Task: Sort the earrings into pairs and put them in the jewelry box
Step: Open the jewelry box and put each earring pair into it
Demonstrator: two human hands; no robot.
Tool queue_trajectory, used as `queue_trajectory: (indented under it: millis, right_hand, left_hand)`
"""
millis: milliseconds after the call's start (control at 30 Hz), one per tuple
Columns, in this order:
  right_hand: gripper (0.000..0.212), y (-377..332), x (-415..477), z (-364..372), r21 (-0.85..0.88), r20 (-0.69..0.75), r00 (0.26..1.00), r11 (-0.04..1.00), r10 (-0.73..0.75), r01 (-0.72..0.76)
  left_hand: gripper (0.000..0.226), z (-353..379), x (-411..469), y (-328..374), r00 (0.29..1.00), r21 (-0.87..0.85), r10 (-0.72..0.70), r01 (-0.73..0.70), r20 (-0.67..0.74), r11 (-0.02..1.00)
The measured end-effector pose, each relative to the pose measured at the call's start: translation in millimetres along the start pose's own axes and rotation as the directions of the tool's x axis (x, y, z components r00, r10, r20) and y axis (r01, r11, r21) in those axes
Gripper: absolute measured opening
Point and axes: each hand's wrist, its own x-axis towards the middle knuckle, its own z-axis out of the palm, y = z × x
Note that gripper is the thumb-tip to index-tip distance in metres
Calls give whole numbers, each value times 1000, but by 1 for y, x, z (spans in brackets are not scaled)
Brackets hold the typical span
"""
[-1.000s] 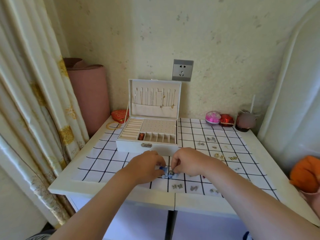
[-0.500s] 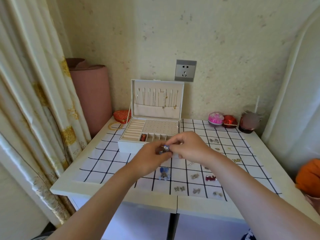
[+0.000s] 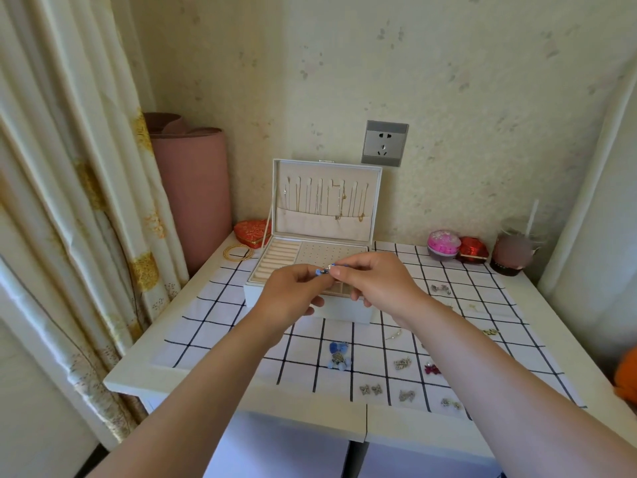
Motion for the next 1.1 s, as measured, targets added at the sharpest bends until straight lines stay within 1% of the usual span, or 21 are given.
queue_trajectory:
  millis: [67,167,267,400,433,500,567,667,733,800,900,1000,1100]
  right_hand:
    - [3,-2,5,4,41,-19,1000,999,4,-3]
    - [6,-5,12,7,61,8,1000,998,27,-27]
    - [13,-9,20,8,148,91,994,986,65,-78]
    - [28,-11,32,8,233,220,968,956,125,-176]
    - [30,-10,35,7,231,245,959,952,143,-201]
    - [27,-8,43,7,153,237,955,964,180,-219]
    - [21,-7,50,8,39,207,960,979,188,-200]
    - [14,-9,59,13,-51,174,977,992,125,-118]
    - [15,-10,64,18,-108,114,992,993,55,-43]
    - [14,-9,67,22,-125,71,997,992,-19,28]
    - [7,-7,67,27,-112,93,991,988,-101,111]
    - [13,-7,64,29,-49,129,988,995,-81,88]
    - [14,-9,63,26,-14,123,989,996,-85,87]
  left_hand:
    - [14,-3,5,2,999,-27,3,-4,-42,1000]
    - [12,-9,12,3,998,10,23,-22,-56,1000]
    - [10,-16,18,2,993,56,67,-62,-93,997]
    - [8,-21,23,2,993,8,90,-90,-80,996]
    - [8,-22,25,1,992,12,100,-99,-83,995]
    - [6,-25,30,0,987,31,124,-121,-106,992]
    - [6,-29,35,-1,983,60,136,-130,-123,990]
    - [15,-34,43,-3,985,145,146,-132,-95,981]
    - [11,-36,47,-4,983,210,164,-143,-86,967]
    - [3,-38,50,-5,978,230,184,-158,-97,960]
    - [8,-39,54,-3,972,197,170,-137,-163,971]
    - [11,-37,56,0,972,72,97,-83,-214,994]
    - [14,-36,56,3,980,-42,44,-53,-195,998]
